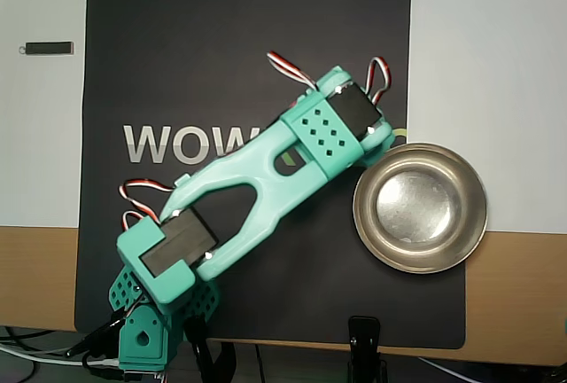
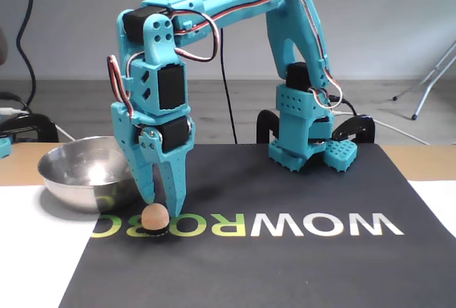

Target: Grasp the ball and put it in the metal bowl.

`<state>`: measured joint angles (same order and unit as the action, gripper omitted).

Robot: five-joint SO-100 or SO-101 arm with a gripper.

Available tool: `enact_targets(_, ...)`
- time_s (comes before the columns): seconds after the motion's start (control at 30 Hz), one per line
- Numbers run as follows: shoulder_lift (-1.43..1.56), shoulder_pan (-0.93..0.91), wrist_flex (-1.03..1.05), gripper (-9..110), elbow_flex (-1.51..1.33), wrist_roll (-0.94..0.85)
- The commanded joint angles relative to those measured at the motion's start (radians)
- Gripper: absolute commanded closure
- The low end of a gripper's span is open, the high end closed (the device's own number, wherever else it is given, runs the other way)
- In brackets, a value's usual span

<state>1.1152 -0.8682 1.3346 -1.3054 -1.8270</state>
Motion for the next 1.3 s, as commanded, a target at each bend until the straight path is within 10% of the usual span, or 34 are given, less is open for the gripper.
enact_targets(0.0, 0.003, -0.011, 0.0, 44, 0.025, -0.005)
enact_targets(1.27, -0.092, -0.012, -0.029, 44, 0.101, 0.003)
